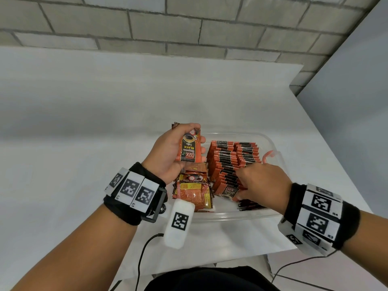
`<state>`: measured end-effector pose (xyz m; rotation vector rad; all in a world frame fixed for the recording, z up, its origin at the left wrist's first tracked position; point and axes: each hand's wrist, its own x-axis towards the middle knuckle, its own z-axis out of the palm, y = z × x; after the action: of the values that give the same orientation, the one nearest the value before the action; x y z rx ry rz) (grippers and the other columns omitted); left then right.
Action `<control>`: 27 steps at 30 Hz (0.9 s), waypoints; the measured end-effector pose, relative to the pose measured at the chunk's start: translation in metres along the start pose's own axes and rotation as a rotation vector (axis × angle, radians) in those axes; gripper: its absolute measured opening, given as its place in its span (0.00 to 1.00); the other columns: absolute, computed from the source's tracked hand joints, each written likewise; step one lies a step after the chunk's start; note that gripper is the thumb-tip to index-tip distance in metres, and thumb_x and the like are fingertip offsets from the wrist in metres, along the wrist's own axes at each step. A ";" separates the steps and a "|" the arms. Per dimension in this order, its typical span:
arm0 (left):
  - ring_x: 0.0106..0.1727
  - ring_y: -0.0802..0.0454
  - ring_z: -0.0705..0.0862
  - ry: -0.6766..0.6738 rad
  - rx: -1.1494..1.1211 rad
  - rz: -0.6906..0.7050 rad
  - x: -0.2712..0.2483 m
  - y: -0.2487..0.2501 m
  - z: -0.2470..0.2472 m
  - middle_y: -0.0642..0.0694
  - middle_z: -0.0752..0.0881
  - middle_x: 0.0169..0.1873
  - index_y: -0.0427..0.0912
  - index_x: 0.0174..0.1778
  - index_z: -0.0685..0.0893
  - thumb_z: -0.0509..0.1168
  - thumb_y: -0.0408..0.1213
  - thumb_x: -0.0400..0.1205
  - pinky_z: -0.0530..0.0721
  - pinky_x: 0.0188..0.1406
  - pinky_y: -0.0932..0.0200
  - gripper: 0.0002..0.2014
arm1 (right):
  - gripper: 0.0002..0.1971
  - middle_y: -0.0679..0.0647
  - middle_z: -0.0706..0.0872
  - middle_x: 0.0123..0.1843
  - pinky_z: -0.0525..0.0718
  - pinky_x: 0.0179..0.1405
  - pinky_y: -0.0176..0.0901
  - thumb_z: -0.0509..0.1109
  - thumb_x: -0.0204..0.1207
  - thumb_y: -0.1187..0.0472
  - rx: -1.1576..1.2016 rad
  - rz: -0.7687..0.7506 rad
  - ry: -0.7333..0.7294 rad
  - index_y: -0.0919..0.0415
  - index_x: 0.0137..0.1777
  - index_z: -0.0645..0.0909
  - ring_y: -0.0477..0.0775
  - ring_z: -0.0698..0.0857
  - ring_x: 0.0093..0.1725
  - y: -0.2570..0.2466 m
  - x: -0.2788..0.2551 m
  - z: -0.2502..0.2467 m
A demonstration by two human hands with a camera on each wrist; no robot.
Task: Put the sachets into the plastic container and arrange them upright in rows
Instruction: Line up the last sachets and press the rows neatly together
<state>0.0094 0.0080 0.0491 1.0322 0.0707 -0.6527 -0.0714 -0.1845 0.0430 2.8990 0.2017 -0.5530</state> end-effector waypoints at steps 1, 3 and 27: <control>0.35 0.47 0.85 0.000 0.001 -0.002 0.000 0.000 0.000 0.41 0.86 0.39 0.40 0.55 0.82 0.63 0.41 0.82 0.88 0.32 0.55 0.11 | 0.15 0.46 0.74 0.39 0.62 0.25 0.36 0.70 0.75 0.47 -0.007 -0.011 -0.006 0.52 0.40 0.67 0.50 0.76 0.38 0.000 0.000 0.001; 0.35 0.47 0.85 0.002 0.005 -0.001 0.000 0.000 0.001 0.41 0.86 0.39 0.40 0.55 0.83 0.63 0.41 0.82 0.88 0.31 0.55 0.11 | 0.15 0.48 0.76 0.40 0.61 0.24 0.37 0.70 0.75 0.47 -0.032 -0.034 -0.023 0.53 0.41 0.67 0.51 0.77 0.38 0.000 0.000 0.001; 0.34 0.48 0.84 0.006 0.027 -0.003 0.001 0.000 0.005 0.42 0.86 0.39 0.40 0.55 0.83 0.63 0.41 0.82 0.86 0.31 0.56 0.11 | 0.08 0.51 0.86 0.49 0.71 0.35 0.41 0.65 0.78 0.54 -0.061 -0.058 -0.001 0.56 0.51 0.79 0.55 0.86 0.47 0.003 0.009 0.002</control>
<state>0.0092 0.0034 0.0507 1.0603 0.0688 -0.6547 -0.0639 -0.1866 0.0382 2.8418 0.2984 -0.5478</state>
